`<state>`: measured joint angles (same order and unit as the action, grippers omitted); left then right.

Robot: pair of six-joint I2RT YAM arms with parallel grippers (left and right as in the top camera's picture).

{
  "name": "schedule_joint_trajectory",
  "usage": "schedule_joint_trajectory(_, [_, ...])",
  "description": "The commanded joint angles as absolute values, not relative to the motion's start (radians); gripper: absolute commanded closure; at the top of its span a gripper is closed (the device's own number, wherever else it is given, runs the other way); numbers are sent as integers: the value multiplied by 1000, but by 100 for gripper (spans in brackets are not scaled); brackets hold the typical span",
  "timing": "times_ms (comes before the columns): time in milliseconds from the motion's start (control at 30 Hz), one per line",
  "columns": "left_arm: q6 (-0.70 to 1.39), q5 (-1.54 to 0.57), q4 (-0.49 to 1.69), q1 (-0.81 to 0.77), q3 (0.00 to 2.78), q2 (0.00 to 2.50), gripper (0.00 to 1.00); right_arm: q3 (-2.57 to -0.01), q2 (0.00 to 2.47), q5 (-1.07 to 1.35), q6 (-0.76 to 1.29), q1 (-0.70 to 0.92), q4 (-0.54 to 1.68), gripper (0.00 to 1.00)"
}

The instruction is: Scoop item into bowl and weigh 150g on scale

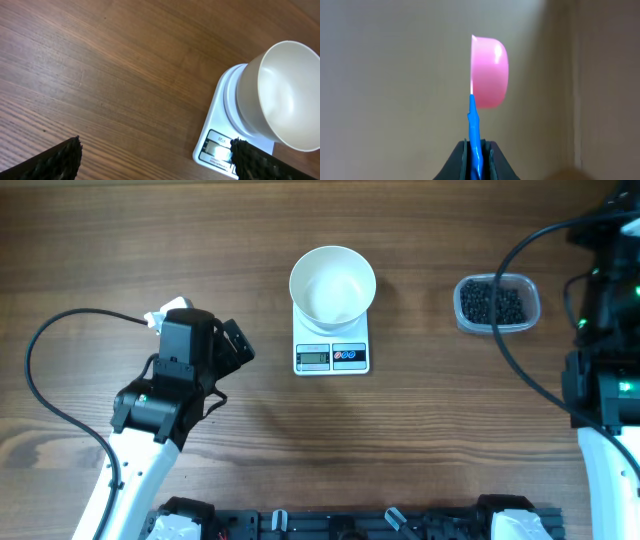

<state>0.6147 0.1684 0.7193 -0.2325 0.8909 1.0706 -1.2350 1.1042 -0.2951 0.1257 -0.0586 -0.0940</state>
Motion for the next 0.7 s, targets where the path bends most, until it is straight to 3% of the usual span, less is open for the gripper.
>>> schedule_joint_trajectory(0, [611, 184, 720, -226, 890, 1076, 0, -1257, 1135, -322, 105, -133, -117, 96])
schedule_joint_trajectory(233, [611, 185, 720, -226, 890, 1076, 0, -1257, 1175, -205, 178, -155, -136, 96])
schedule_joint_trajectory(500, [611, 185, 720, -226, 890, 1076, 0, -1257, 1309, 279, 422, -117, -112, 96])
schedule_joint_trajectory(567, [611, 185, 720, -226, 890, 1076, 0, -1257, 1375, 360, 352, -55, -99, 96])
schedule_joint_trajectory(667, [611, 184, 720, -226, 890, 1076, 0, -1257, 1449, 290, 81, 27, 50, 96])
